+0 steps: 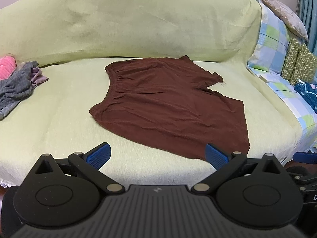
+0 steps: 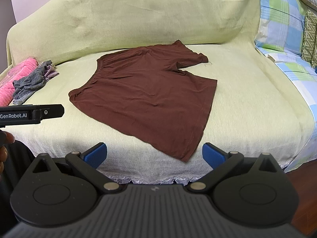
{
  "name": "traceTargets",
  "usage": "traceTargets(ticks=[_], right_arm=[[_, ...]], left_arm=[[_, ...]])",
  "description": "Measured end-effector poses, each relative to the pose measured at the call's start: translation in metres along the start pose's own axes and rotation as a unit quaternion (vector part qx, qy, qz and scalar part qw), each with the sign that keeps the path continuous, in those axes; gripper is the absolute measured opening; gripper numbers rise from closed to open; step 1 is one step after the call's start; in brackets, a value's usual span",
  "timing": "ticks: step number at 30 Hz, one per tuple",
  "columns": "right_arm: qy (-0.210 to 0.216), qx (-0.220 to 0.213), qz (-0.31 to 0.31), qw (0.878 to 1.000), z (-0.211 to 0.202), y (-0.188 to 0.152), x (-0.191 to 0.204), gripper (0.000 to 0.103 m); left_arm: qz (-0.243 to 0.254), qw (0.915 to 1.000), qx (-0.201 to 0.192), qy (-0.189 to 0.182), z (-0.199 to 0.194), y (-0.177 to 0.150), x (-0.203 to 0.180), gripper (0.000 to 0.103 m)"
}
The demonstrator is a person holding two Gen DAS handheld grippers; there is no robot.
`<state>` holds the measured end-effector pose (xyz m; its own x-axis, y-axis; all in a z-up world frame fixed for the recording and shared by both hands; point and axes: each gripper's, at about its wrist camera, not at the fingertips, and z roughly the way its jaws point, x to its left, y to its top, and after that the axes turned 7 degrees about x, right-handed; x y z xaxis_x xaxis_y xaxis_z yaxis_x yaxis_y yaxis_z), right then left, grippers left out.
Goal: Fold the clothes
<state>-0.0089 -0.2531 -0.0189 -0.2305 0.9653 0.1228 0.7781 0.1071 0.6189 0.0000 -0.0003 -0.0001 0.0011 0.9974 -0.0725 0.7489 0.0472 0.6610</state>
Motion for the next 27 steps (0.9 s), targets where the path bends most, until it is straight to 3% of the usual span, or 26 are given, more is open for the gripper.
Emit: traceTargets(ticks=[27], right_arm=[[0.001,-0.001,0.001,1.0,-0.0002,-0.001,-0.0007,0.101]], left_arm=[[-0.002,0.9998,0.015,-0.015,0.0016,-0.0049,-0.0104,0.102]])
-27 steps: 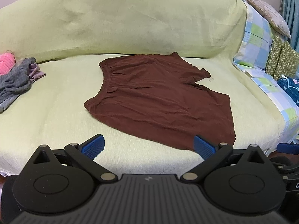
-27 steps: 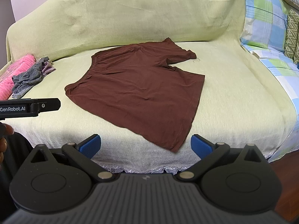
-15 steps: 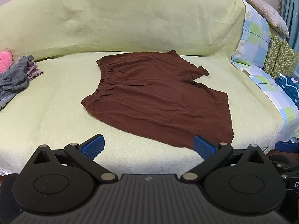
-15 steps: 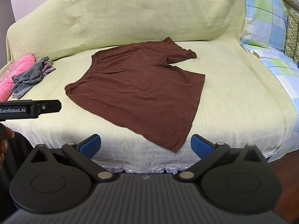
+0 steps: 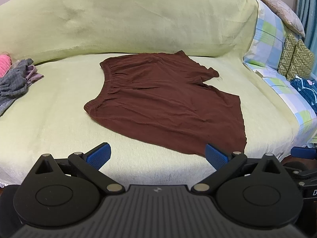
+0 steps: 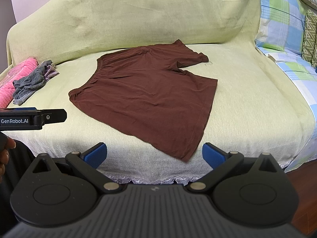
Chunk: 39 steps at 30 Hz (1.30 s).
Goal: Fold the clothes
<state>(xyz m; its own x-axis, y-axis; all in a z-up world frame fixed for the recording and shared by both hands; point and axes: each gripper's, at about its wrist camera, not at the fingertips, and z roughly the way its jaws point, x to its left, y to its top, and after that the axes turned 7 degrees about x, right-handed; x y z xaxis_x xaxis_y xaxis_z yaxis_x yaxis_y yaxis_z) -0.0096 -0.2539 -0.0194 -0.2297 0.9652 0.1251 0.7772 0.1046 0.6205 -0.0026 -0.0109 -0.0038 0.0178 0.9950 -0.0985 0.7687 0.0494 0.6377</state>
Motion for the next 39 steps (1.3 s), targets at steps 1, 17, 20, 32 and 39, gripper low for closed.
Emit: traceTargets(ticks=[1,17,20,32,39], right_arm=[[0.0,0.0,0.0,1.0,0.0,0.0,0.0,0.101],[0.0,-0.001,0.001,1.0,0.001,-0.002,0.0,0.101],[0.0,0.0,0.002,1.0,0.002,0.0,0.0,0.101],[-0.003,0.009,0.008,1.0,0.009,0.0,-0.004,0.101],[-0.008,0.022,0.009,1.0,0.018,0.0,-0.007,0.101]], left_arm=[[0.0,1.0,0.0,0.0,0.0,0.0,0.0,0.102],[0.001,1.0,0.003,-0.001,0.002,-0.005,-0.003,0.102],[0.002,1.0,0.007,-0.004,0.008,0.001,0.004,0.102],[0.009,0.9997,0.022,0.001,0.022,0.001,0.01,0.102],[0.022,0.9993,0.029,0.007,0.034,0.002,0.015,0.102]])
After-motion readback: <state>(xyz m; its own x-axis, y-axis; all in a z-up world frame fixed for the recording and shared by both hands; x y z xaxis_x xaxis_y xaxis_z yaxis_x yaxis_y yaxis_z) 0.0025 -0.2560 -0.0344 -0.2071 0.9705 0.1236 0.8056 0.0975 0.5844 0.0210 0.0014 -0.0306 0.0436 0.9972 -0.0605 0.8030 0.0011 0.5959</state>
